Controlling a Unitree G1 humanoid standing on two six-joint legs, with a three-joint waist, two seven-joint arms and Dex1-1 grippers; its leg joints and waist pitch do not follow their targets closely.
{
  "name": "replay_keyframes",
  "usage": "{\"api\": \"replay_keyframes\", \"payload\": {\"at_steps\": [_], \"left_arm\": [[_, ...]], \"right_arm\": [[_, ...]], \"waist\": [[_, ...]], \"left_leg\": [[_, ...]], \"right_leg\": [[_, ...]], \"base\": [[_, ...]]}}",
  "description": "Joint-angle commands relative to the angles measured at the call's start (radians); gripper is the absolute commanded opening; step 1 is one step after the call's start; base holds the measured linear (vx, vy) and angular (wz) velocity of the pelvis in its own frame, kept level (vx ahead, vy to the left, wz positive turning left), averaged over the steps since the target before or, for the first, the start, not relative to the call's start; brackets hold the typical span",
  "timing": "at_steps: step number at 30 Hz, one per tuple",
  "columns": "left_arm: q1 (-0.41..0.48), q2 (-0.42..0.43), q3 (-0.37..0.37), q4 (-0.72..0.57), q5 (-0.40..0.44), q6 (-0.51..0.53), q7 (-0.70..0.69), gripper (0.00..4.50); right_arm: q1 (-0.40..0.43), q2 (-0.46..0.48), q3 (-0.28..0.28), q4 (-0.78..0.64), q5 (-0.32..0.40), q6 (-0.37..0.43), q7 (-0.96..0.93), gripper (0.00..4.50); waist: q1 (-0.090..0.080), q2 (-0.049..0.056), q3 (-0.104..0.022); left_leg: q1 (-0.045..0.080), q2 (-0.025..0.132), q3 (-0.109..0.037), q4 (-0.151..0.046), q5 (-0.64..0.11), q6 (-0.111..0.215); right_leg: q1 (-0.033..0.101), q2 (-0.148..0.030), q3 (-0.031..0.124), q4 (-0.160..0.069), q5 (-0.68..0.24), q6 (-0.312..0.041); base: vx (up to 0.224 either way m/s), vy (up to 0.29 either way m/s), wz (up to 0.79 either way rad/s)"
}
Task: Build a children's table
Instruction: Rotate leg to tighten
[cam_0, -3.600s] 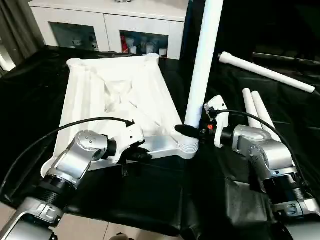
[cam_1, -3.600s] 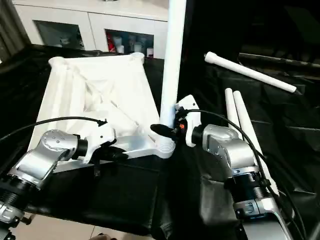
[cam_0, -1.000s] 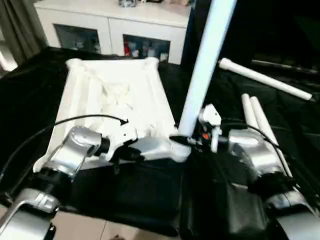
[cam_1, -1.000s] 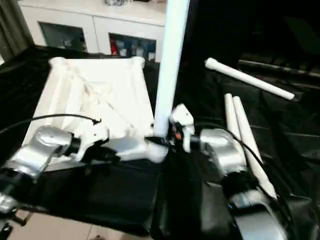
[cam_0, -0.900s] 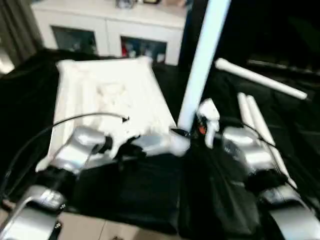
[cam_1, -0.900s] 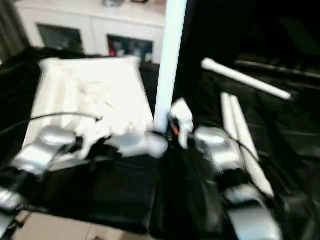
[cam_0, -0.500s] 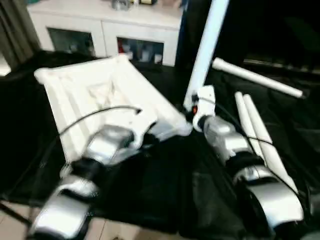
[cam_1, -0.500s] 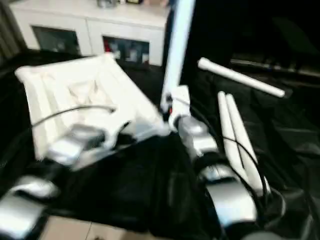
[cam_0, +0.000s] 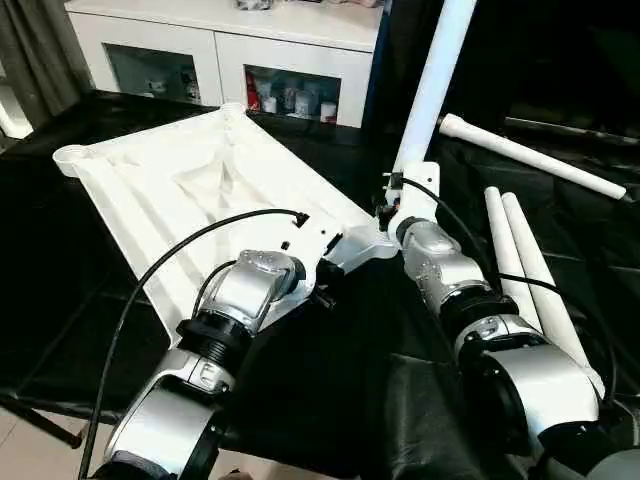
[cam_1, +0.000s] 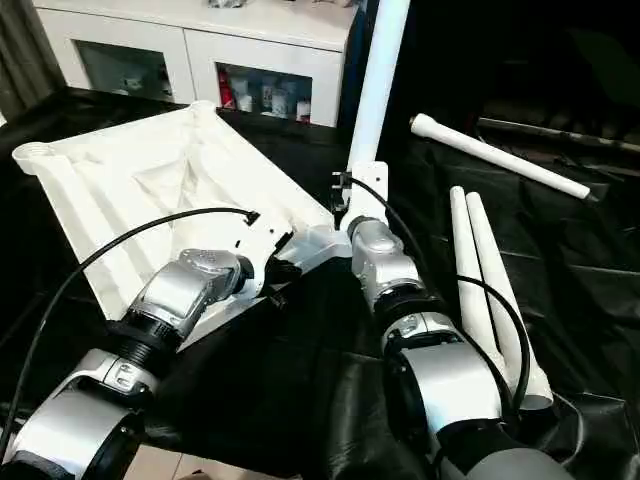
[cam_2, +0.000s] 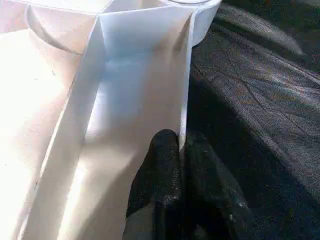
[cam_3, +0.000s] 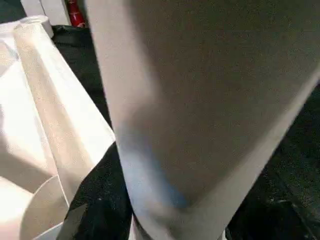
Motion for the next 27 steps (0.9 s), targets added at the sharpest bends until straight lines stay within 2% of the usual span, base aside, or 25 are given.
{"api": "replay_keyframes", "payload": {"at_steps": [1,3,4,5,6,8,9,10,11,12,13,14,15,16,18,21,24,27], "left_arm": [[-0.028,-0.002,0.057,-0.029,-0.01,-0.027,0.065,0.0],[-0.03,0.004,0.052,-0.027,-0.004,-0.051,0.061,0.0],[-0.03,0.011,0.045,-0.027,0.001,-0.069,0.057,0.0],[-0.031,0.015,0.041,-0.028,0.005,-0.081,0.053,0.0],[-0.029,0.033,0.025,-0.035,0.012,-0.113,0.033,0.0],[-0.027,0.04,0.024,-0.04,0.009,-0.12,0.022,0.0],[-0.027,0.042,0.023,-0.041,0.009,-0.123,0.018,0.0],[-0.027,0.048,0.021,-0.042,0.008,-0.124,0.011,0.0],[-0.025,0.056,0.016,-0.043,0.01,-0.132,0.001,0.0],[-0.024,0.062,0.012,-0.044,0.011,-0.137,-0.005,0.0],[-0.023,0.065,0.01,-0.045,0.011,-0.138,-0.009,0.0],[-0.019,0.075,0.003,-0.05,0.011,-0.151,-0.028,0.0],[-0.019,0.075,0.003,-0.05,0.011,-0.151,-0.028,0.0],[-0.004,0.096,-0.016,-0.064,0.012,-0.174,-0.074,0.0],[0.003,0.105,-0.024,-0.071,0.012,-0.184,-0.096,0.0],[0.027,0.132,-0.043,-0.091,0.004,-0.226,-0.161,0.0],[0.06,0.161,-0.05,-0.117,-0.019,-0.306,-0.24,0.0],[0.1,0.203,-0.059,-0.146,-0.04,-0.374,-0.326,0.0]], "right_arm": [[0.051,0.063,0.006,0.103,0.03,0.062,0.065,2.6],[0.041,0.062,-0.005,0.098,0.036,0.048,0.077,2.66],[0.036,0.061,-0.017,0.094,0.044,0.04,0.086,2.95],[0.031,0.061,-0.025,0.091,0.05,0.034,0.093,3.04],[0.024,0.052,-0.026,0.072,0.046,0.009,0.137,3.07],[0.023,0.046,-0.015,0.058,0.035,-0.003,0.169,3.25],[0.023,0.044,-0.011,0.053,0.032,-0.007,0.181,3.39],[0.024,0.042,-0.011,0.042,0.03,-0.012,0.208,3.39],[0.032,0.035,-0.006,0.017,0.034,-0.015,0.257,3.48],[0.037,0.03,-0.003,0.003,0.037,-0.019,0.29,3.59],[0.043,0.025,0.0,-0.01,0.041,-0.017,0.313,3.59],[0.061,0.012,0.01,-0.048,0.047,-0.012,0.372,3.77],[0.061,0.012,0.01,-0.048,0.047,-0.012,0.372,3.86],[0.101,-0.018,0.028,-0.12,0.051,0.009,0.452,3.95],[0.12,-0.036,0.038,-0.153,0.051,0.019,0.484,4.07],[0.174,-0.096,0.075,-0.243,0.026,0.022,0.545,4.41],[0.224,-0.157,0.13,-0.315,-0.028,-0.022,0.61,4.46],[0.297,-0.216,0.16,-0.451,-0.004,-0.013,0.751,4.46]], "waist": [[0.001,0.002,-0.045],[-0.001,0.003,-0.045],[-0.005,0.001,-0.048],[-0.005,0.002,-0.047],[-0.006,0.004,-0.046],[-0.006,0.002,-0.05],[-0.006,0.007,-0.054],[-0.006,0.005,-0.056],[-0.005,0.003,-0.057],[-0.002,0.005,-0.059],[-0.003,0.006,-0.059],[-0.002,0.01,-0.059],[-0.001,0.008,-0.061],[-0.001,0.011,-0.061],[0.006,0.009,-0.061],[0.007,0.013,-0.062],[0.011,0.012,-0.059],[0.018,0.011,-0.055]], "left_leg": [[0.009,0.057,-0.021,-0.077,-0.239,-0.002],[0.006,0.057,-0.022,-0.078,-0.245,-0.002],[-0.002,0.057,-0.024,-0.079,-0.224,-0.003],[0.005,0.059,-0.021,-0.076,-0.213,0.003],[0.006,0.058,-0.019,-0.076,-0.215,0.007],[-0.001,0.059,-0.02,-0.073,-0.188,0.015],[-0.003,0.058,-0.018,-0.067,-0.144,0.024],[-0.004,0.058,-0.017,-0.064,-0.12,0.032],[-0.007,0.055,-0.015,-0.059,-0.081,0.054],[-0.008,0.055,-0.014,-0.054,-0.046,0.079],[-0.009,0.055,-0.013,-0.053,-0.032,0.089],[-0.007,0.056,-0.013,-0.051,-0.024,0.103],[-0.006,0.057,-0.013,-0.049,-0.015,0.115],[-0.006,0.057,-0.012,-0.049,-0.011,0.118],[-0.004,0.06,-0.012,-0.046,-0.005,0.134],[-0.004,0.063,-0.013,-0.045,0.003,0.131],[-0.004,0.063,-0.013,-0.045,-0.029,0.111],[-0.005,0.063,-0.012,-0.047,-0.054,0.107]], "right_leg": [[0.028,-0.086,0.041,-0.077,-0.141,-0.188],[0.028,-0.088,0.042,-0.078,-0.148,-0.195],[0.039,-0.091,0.039,-0.075,-0.135,-0.191],[0.032,-0.088,0.037,-0.076,-0.116,-0.195],[0.031,-0.088,0.037,-0.077,-0.114,-0.201],[0.039,-0.092,0.035,-0.074,-0.095,-0.209],[0.039,-0.091,0.035,-0.067,-0.031,-0.221],[0.041,-0.09,0.035,-0.062,0.009,-0.229],[0.044,-0.088,0.033,-0.054,0.073,-0.243],[0.044,-0.088,0.032,-0.049,0.13,-0.259],[0.044,-0.087,0.032,-0.046,0.153,-0.267],[0.042,-0.086,0.03,-0.045,0.174,-0.278],[0.043,-0.086,0.029,-0.043,0.189,-0.287],[0.043,-0.086,0.029,-0.042,0.197,-0.292],[0.044,-0.086,0.029,-0.042,0.209,-0.293],[0.041,-0.087,0.027,-0.038,0.202,-0.31],[0.043,-0.088,0.027,-0.045,0.155,-0.294],[0.043,-0.086,0.03,-0.047,0.12,-0.278]], "base": [[0.0,0.0,0.0],[0.0,0.0,0.0],[0.0,0.0,0.0],[0.0,0.0,0.0],[0.0,0.0,0.0],[0.0,0.0,0.0],[0.0,0.0,0.0],[0.0,0.0,0.0],[0.0,0.0,0.0],[0.0,0.0,0.0],[0.0,0.0,0.0],[0.0,0.0,0.0],[0.0,0.0,0.0],[0.0,0.0,0.0],[0.0,0.0,0.0],[0.0,0.0,0.0],[0.0,0.0,0.0],[0.0,0.0,0.0]]}}
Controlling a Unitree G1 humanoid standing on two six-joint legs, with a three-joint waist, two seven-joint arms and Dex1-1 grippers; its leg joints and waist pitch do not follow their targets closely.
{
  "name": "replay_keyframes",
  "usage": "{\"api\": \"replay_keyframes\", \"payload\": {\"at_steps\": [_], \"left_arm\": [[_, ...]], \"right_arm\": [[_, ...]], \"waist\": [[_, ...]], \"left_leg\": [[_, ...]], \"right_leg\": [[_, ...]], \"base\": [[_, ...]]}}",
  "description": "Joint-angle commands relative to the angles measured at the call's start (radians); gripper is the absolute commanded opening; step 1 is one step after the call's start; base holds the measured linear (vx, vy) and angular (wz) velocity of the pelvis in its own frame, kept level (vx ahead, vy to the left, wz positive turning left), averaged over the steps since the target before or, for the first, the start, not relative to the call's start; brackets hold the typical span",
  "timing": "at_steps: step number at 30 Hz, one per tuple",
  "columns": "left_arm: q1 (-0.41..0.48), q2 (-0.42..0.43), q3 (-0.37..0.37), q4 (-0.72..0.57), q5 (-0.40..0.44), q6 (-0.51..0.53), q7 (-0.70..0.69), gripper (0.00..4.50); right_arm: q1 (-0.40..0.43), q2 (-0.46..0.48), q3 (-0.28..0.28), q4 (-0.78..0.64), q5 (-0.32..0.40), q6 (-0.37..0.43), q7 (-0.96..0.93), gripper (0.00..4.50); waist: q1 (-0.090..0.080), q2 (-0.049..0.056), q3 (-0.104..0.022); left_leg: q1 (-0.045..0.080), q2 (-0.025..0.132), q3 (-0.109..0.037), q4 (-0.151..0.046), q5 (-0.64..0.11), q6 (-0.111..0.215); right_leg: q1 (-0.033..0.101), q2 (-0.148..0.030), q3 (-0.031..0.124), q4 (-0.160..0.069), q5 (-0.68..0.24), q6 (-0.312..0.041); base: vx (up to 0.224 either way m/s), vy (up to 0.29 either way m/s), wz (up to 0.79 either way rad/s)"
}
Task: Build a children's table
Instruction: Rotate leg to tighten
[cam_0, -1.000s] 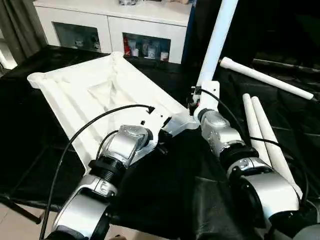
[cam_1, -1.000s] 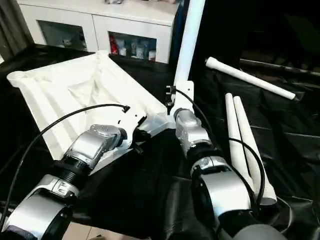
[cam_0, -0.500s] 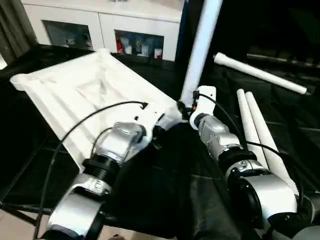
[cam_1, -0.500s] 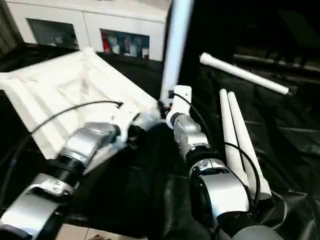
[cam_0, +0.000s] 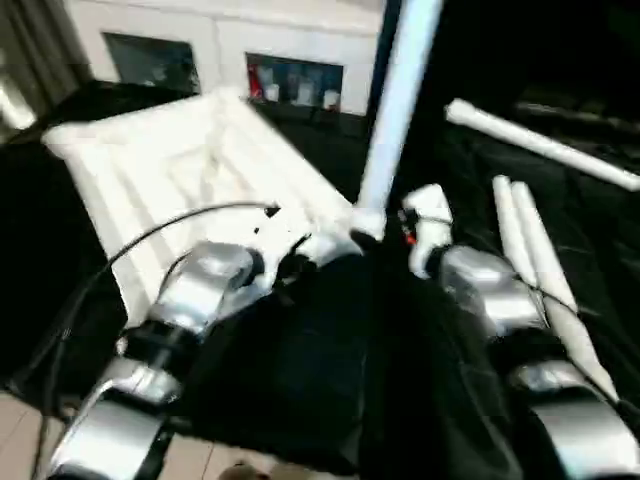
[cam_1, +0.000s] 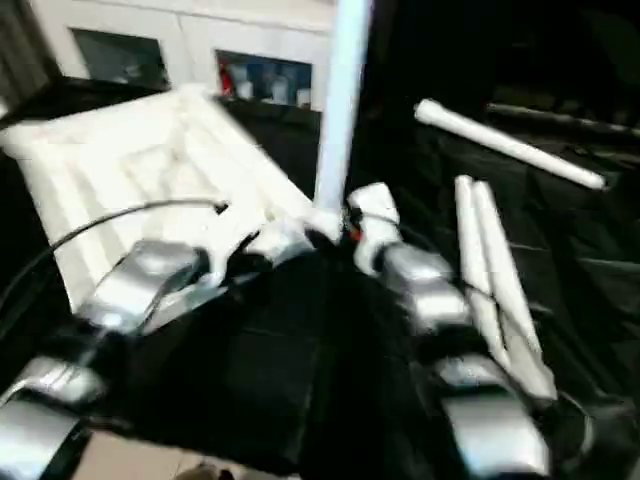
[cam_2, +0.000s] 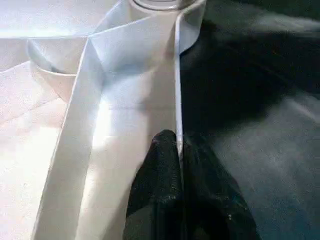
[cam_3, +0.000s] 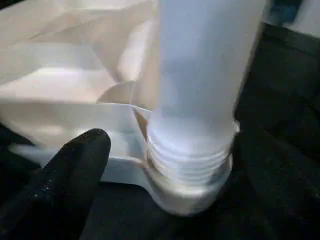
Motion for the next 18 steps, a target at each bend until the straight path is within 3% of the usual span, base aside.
{"api": "replay_keyframes", "payload": {"at_steps": [1,7,12,18], "left_arm": [[0.017,-0.008,-0.009,-0.051,-0.075,-0.107,-0.082,0.0],[0.073,0.086,-0.022,-0.127,-0.11,-0.187,-0.243,0.0],[0.089,0.094,0.003,-0.152,-0.141,-0.197,-0.292,0.0],[0.116,0.099,0.012,-0.185,-0.171,-0.206,-0.32,0.0]], "right_arm": [[0.037,-0.026,0.025,-0.122,0.035,0.028,0.111,4.46],[0.162,-0.124,0.084,-0.33,0.071,0.061,0.28,4.46],[0.198,-0.15,0.103,-0.385,0.078,0.078,0.336,4.46],[0.232,-0.173,0.108,-0.431,0.069,0.097,0.343,4.46]], "waist": [[0.0,-0.006,-0.068],[0.004,-0.003,-0.066],[0.002,-0.004,-0.061],[0.003,-0.007,-0.062]], "left_leg": [[0.021,0.055,-0.01,-0.051,-0.063,0.102],[0.019,0.057,-0.012,-0.054,-0.091,0.091],[0.021,0.058,-0.011,-0.055,-0.129,0.067],[0.017,0.055,-0.012,-0.054,-0.117,0.064]], "right_leg": [[0.064,-0.086,0.045,-0.05,0.107,-0.27],[0.06,-0.085,0.045,-0.052,0.048,-0.247],[0.054,-0.086,0.046,-0.058,-0.036,-0.249],[0.054,-0.086,0.046,-0.058,-0.059,-0.232]], "base": [[0.0,0.0,0.0],[0.0,0.0,0.0],[0.0,0.0,0.0],[0.0,0.0,0.0]]}}
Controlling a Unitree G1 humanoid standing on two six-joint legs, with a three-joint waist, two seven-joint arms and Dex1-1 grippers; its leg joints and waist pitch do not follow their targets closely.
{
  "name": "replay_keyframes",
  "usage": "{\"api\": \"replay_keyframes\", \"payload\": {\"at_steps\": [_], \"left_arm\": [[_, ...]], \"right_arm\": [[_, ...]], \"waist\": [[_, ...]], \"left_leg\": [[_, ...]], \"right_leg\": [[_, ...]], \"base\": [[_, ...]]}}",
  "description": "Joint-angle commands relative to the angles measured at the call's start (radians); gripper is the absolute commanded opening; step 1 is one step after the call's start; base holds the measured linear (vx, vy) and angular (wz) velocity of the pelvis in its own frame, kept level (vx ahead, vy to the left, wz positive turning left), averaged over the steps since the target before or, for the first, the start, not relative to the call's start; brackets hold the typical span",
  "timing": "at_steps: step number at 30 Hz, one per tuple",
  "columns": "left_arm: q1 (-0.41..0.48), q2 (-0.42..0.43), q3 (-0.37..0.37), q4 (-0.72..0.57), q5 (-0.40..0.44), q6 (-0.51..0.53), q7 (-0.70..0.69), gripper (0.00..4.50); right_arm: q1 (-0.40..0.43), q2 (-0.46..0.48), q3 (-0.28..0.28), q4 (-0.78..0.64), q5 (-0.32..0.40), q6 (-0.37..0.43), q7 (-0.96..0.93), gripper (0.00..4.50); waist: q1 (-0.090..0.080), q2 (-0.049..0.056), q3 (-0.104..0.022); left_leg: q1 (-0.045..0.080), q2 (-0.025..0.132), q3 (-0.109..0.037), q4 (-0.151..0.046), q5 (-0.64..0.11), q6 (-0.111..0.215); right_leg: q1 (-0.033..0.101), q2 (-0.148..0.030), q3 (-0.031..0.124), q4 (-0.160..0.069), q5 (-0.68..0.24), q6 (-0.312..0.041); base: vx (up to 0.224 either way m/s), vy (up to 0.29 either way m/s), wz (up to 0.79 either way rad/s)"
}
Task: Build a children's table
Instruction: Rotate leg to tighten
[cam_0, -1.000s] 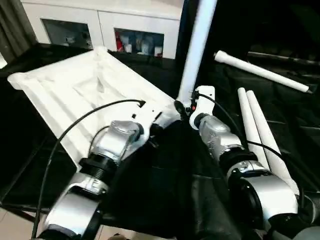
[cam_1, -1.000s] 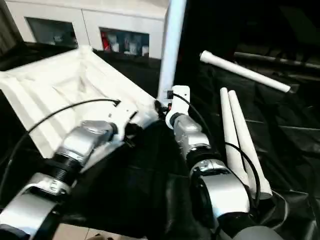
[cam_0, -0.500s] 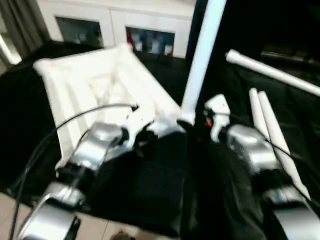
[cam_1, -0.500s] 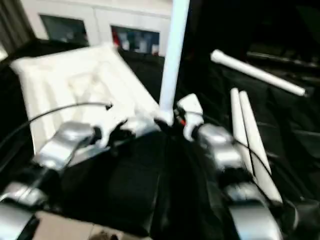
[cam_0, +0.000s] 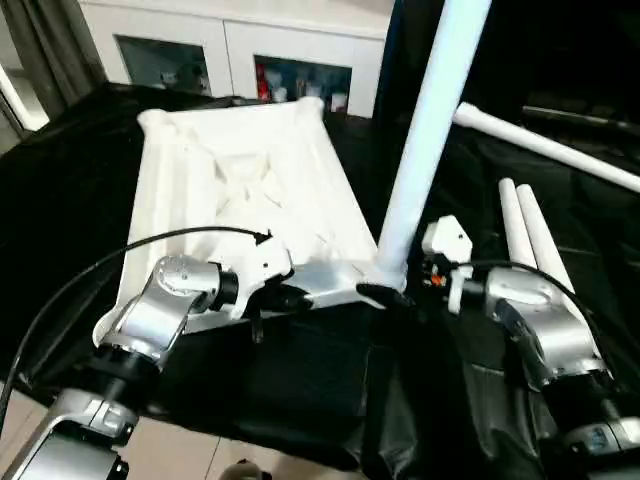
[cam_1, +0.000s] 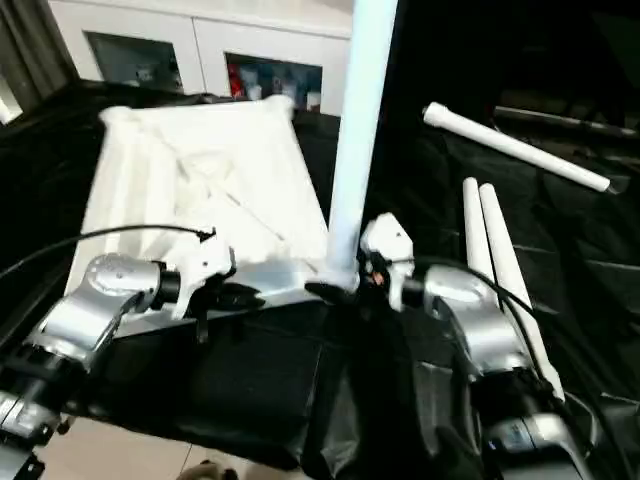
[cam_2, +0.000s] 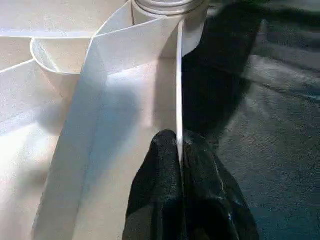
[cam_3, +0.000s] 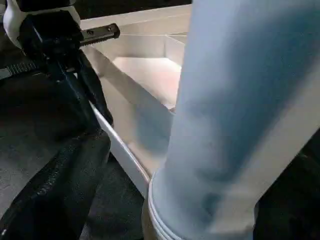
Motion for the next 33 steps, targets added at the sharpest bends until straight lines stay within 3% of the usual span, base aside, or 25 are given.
{"api": "replay_keyframes", "payload": {"at_steps": [1,5,13,24,32,33], "left_arm": [[0.0,-0.025,0.031,-0.062,-0.101,-0.047,-0.019,0.0],[0.003,-0.019,0.029,-0.055,-0.085,-0.054,-0.021,0.0],[0.002,0.024,-0.015,-0.006,-0.004,-0.079,-0.033,0.0],[-0.011,0.035,-0.03,0.023,0.009,-0.088,-0.043,0.0],[-0.008,0.038,-0.03,0.028,0.006,-0.086,-0.05,0.0],[-0.016,0.024,-0.025,0.048,0.017,-0.061,-0.012,0.0]], "right_arm": [[0.012,-0.015,0.02,-0.019,-0.005,0.016,0.017,4.46],[0.014,-0.019,0.025,-0.011,-0.01,0.016,0.02,4.46],[-0.001,-0.005,0.031,0.068,-0.043,-0.006,-0.019,3.73],[0.012,0.016,0.042,0.123,-0.068,-0.046,-0.046,2.86],[0.018,0.053,0.018,0.158,-0.044,-0.04,-0.075,2.78],[0.006,0.084,-0.007,0.204,-0.042,-0.031,-0.143,2.78]], "waist": [[-0.001,-0.013,-0.063],[0.0,-0.013,-0.065],[0.0,-0.009,-0.068],[-0.001,-0.003,-0.07],[-0.004,-0.002,-0.068],[-0.006,-0.001,-0.067]], "left_leg": [[0.017,0.053,-0.012,-0.064,-0.114,0.067],[0.017,0.052,-0.011,-0.061,-0.102,0.073],[0.017,0.05,-0.012,-0.058,-0.086,0.075],[0.018,0.05,-0.012,-0.056,-0.096,0.068],[0.019,0.051,-0.013,-0.059,-0.126,0.053],[0.019,0.052,-0.013,-0.06,-0.135,0.046]], "right_leg": [[0.053,-0.084,0.046,-0.068,-0.057,-0.233],[0.053,-0.083,0.045,-0.065,-0.031,-0.237],[0.053,-0.082,0.043,-0.061,-0.006,-0.245],[0.055,-0.082,0.043,-0.058,0.014,-0.257],[0.055,-0.082,0.043,-0.061,-0.019,-0.259],[0.054,-0.082,0.043,-0.062,-0.035,-0.256]], "base": [[0.0,0.0,0.0],[0.0,0.0,0.0],[0.0,0.0,0.0],[0.0,0.0,0.0],[0.0,0.0,0.0],[0.0,0.0,0.0]]}}
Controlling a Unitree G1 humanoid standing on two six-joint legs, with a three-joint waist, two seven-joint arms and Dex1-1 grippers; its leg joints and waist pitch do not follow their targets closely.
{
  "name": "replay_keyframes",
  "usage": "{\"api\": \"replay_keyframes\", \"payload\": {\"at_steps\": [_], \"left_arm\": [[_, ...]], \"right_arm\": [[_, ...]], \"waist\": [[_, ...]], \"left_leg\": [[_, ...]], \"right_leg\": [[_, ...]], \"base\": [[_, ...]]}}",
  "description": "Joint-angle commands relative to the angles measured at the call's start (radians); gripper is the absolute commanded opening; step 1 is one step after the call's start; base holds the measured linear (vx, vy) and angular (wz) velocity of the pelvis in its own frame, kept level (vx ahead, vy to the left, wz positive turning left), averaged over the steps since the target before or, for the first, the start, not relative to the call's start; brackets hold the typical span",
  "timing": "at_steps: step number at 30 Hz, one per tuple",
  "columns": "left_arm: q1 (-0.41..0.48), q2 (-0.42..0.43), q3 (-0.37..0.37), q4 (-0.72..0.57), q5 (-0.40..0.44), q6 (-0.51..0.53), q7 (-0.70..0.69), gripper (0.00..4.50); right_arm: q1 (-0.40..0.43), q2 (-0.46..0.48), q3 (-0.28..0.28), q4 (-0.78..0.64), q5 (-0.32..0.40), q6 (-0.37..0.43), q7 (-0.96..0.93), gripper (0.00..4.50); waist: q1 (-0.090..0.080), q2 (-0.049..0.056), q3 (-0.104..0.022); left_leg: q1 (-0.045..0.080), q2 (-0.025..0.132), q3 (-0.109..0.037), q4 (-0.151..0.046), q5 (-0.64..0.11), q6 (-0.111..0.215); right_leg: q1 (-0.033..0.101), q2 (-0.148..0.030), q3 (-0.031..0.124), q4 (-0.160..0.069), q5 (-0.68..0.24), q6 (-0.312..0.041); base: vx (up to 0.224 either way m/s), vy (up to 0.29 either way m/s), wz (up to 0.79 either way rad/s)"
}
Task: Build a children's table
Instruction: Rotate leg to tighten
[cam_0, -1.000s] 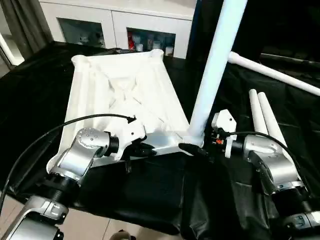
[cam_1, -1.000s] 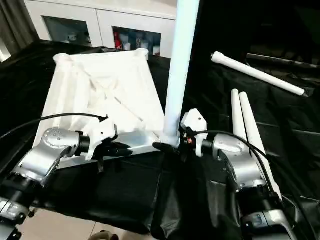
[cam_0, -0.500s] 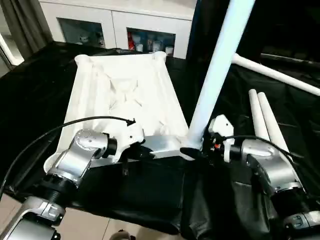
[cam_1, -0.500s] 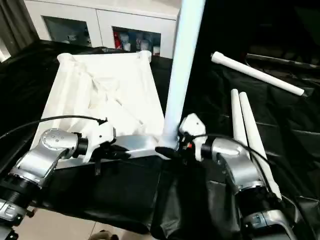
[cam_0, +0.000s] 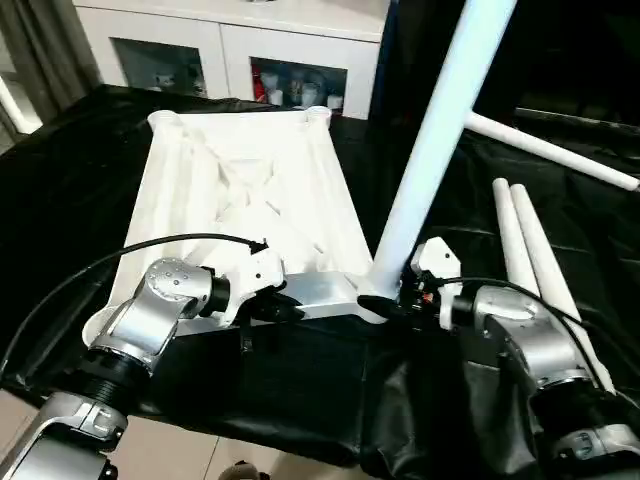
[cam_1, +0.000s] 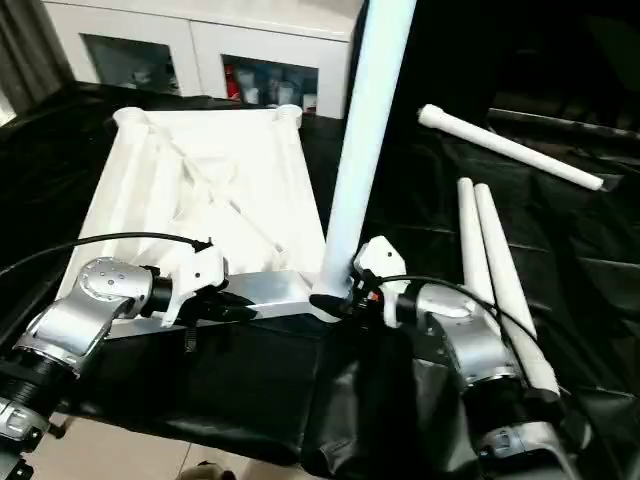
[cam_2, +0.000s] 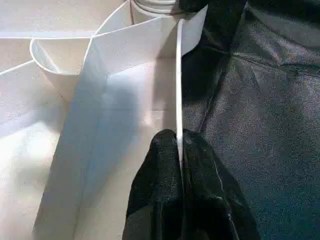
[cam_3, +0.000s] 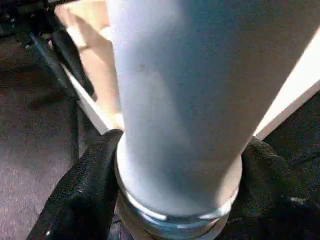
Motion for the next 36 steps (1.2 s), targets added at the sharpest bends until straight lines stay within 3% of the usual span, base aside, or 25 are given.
{"api": "replay_keyframes", "payload": {"at_steps": [1,4,6,7,8,10,14,19,22,26,27,30,33,36], "left_arm": [[-0.021,-0.024,-0.005,0.009,0.003,0.005,0.02,0.0],[-0.051,-0.071,0.006,0.066,0.025,0.046,0.114,0.0],[-0.083,-0.126,0.014,0.121,0.043,0.083,0.209,0.0],[-0.107,-0.167,0.016,0.152,0.055,0.114,0.272,0.0],[-0.113,-0.179,0.016,0.159,0.058,0.124,0.288,0.0],[-0.145,-0.235,0.02,0.187,0.07,0.175,0.369,0.0],[-0.181,-0.306,0.005,0.198,0.095,0.237,0.448,0.0],[-0.189,-0.325,0.001,0.199,0.101,0.235,0.455,0.0],[-0.17,-0.293,-0.017,0.178,0.108,0.201,0.422,0.0],[-0.145,-0.252,-0.02,0.138,0.104,0.195,0.375,0.0],[-0.144,-0.25,-0.02,0.137,0.104,0.195,0.373,0.0],[-0.128,-0.208,-0.021,0.119,0.101,0.164,0.329,0.0],[-0.106,-0.149,-0.007,0.109,0.079,0.127,0.267,0.0],[-0.087,-0.1,-0.008,0.103,0.067,0.065,0.204,0.0]], "right_arm": [[0.0,0.026,-0.026,0.062,0.0,0.02,-0.081,2.78],[-0.035,0.083,-0.07,0.166,-0.008,0.039,-0.242,2.77],[-0.074,0.135,-0.105,0.265,-0.022,0.044,-0.413,2.77],[-0.104,0.168,-0.122,0.326,-0.032,0.047,-0.524,2.77],[-0.113,0.176,-0.126,0.341,-0.034,0.049,-0.551,2.77],[-0.154,0.213,-0.136,0.398,-0.044,0.056,-0.647,2.77],[-0.225,0.262,-0.128,0.472,-0.072,0.074,-0.759,2.77],[-0.268,0.293,-0.141,0.529,-0.067,0.011,-0.74,2.77],[-0.282,0.297,-0.172,0.523,-0.03,-0.043,-0.668,3.47],[-0.285,0.273,-0.177,0.482,-0.015,-0.058,-0.605,3.64],[-0.285,0.271,-0.177,0.48,-0.014,-0.058,-0.601,3.88],[-0.268,0.233,-0.161,0.415,-0.015,-0.046,-0.524,3.97],[-0.199,0.148,-0.116,0.276,-0.016,-0.006,-0.357,4.1],[-0.139,0.075,-0.075,0.175,-0.017,0.015,-0.236,4.1]], "waist": [[-0.002,0.0,-0.066],[-0.009,-0.001,-0.059],[-0.017,0.001,-0.049],[-0.025,0.001,-0.043],[-0.028,0.001,-0.044],[-0.027,0.0,-0.045],[-0.022,0.0,-0.055],[-0.018,-0.001,-0.058],[-0.016,0.0,-0.059],[-0.019,0.004,-0.059],[-0.021,0.001,-0.06],[-0.02,0.005,-0.064],[-0.015,0.004,-0.074],[-0.014,0.005,-0.071]], "left_leg": [[0.019,0.051,-0.013,-0.066,-0.142,0.042],[0.024,0.051,-0.016,-0.076,-0.209,0.001],[0.032,0.048,-0.018,-0.083,-0.289,-0.026],[0.041,0.046,-0.021,-0.084,-0.35,-0.049],[0.045,0.047,-0.027,-0.085,-0.38,-0.062],[0.046,0.047,-0.03,-0.087,-0.386,-0.062],[0.041,0.048,-0.028,-0.088,-0.349,-0.049],[0.032,0.046,-0.021,-0.084,-0.289,-0.022],[0.031,0.046,-0.02,-0.084,-0.277,-0.011],[0.028,0.048,-0.022,-0.087,-0.263,-0.005],[0.026,0.048,-0.02,-0.086,-0.253,-0.004],[0.025,0.048,-0.019,-0.082,-0.219,0.003],[0.017,0.044,-0.014,-0.067,-0.1,0.052],[0.016,0.046,-0.014,-0.067,-0.1,0.077]], "right_leg": [[0.051,-0.083,0.043,-0.067,-0.047,-0.256],[0.05,-0.087,0.044,-0.081,-0.174,-0.236],[0.043,-0.088,0.044,-0.094,-0.312,-0.211],[0.034,-0.09,0.044,-0.106,-0.423,-0.19],[0.035,-0.095,0.043,-0.112,-0.485,-0.171],[0.034,-0.098,0.043,-0.118,-0.513,-0.151],[0.037,-0.092,0.045,-0.106,-0.381,-0.172],[0.045,-0.092,0.047,-0.097,-0.245,-0.194],[0.048,-0.091,0.047,-0.096,-0.225,-0.201],[0.051,-0.09,0.045,-0.094,-0.213,-0.209],[0.053,-0.088,0.045,-0.091,-0.197,-0.214],[0.057,-0.086,0.045,-0.087,-0.145,-0.223],[0.062,-0.079,0.044,-0.064,0.061,-0.244],[0.06,-0.079,0.041,-0.066,0.077,-0.253]], "base": [[0.0,0.0,0.0],[0.0,0.0,0.0],[0.0,0.0,0.0],[0.0,0.0,0.0],[0.0,0.0,0.0],[0.0,0.0,0.0],[0.0,0.0,0.0],[0.0,0.0,0.0],[0.0,0.0,0.0],[0.0,0.0,0.0],[0.0,0.0,0.0],[0.0,0.0,0.0],[0.0,0.0,0.0],[0.0,0.0,0.0]]}}
